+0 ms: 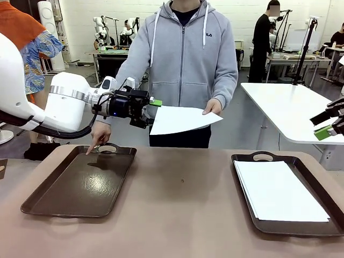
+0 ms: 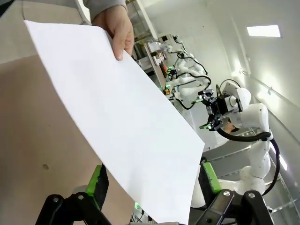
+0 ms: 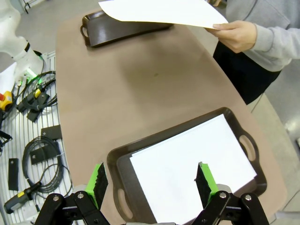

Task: Sort the A4 documents.
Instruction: Receive the A4 Paper, then place the A4 Paper in the designated Handle tray.

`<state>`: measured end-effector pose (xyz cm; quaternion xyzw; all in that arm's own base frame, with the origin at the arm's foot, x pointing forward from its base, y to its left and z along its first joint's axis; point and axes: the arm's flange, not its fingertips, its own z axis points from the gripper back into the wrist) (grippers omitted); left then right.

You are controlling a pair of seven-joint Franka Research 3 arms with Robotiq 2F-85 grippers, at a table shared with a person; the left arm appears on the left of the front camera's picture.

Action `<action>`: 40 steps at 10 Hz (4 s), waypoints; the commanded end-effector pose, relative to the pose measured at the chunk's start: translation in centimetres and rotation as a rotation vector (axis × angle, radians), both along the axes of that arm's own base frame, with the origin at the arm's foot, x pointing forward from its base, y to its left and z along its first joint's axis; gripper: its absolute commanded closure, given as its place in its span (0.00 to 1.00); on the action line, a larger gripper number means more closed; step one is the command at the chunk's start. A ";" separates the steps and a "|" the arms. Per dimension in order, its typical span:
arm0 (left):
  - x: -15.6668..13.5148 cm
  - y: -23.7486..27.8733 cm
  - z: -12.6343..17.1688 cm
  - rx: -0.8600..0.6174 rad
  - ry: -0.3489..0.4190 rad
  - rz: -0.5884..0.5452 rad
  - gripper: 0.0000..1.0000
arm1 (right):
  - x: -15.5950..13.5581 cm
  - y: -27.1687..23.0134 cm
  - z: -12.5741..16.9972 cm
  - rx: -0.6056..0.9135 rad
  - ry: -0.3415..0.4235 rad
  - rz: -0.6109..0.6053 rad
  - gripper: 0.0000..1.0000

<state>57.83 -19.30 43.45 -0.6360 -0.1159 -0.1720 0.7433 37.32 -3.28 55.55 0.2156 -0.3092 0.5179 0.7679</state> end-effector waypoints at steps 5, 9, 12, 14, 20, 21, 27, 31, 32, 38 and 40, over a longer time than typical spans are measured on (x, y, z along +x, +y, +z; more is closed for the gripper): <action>1.6 -1.8 -1.5 -0.074 0.114 -0.020 0.00 | -0.1 0.1 -0.1 -0.009 0.004 -0.002 0.02; 1.7 -1.7 -2.1 -0.058 0.113 -0.028 0.14 | -0.1 0.1 -0.1 -0.009 0.004 -0.002 0.02; 1.6 -1.5 -2.3 -0.026 0.183 0.019 0.39 | -0.1 0.1 -0.1 -0.009 0.004 -0.002 0.02; 1.5 -1.3 -2.5 -0.004 0.209 0.031 0.58 | -0.1 0.1 -0.1 -0.009 0.004 -0.002 0.02; 1.5 -0.1 -3.1 0.004 0.231 0.075 1.00 | -0.1 0.1 -0.1 -0.009 0.004 -0.002 0.02; 1.5 -0.1 -3.1 0.006 0.230 0.074 1.00 | -0.1 0.1 -0.1 -0.009 0.004 -0.002 0.02; 1.8 -0.1 -3.3 -0.001 0.209 0.069 1.00 | -0.1 0.1 -0.1 -0.009 0.004 -0.002 0.02; 1.8 -0.1 -3.3 -0.001 0.209 0.069 1.00 | -0.1 0.1 -0.1 -0.009 0.004 -0.002 0.02; 1.8 -0.1 -3.3 -0.001 0.209 0.069 1.00 | -0.1 0.1 -0.1 -0.009 0.004 -0.002 0.02; 1.8 -0.2 -3.2 -0.006 0.206 0.063 0.99 | -0.1 0.1 -0.1 -0.009 0.004 -0.002 0.02; 1.4 1.1 -1.0 0.139 0.119 -0.098 0.99 | -0.1 0.1 -0.1 -0.009 0.004 -0.002 0.02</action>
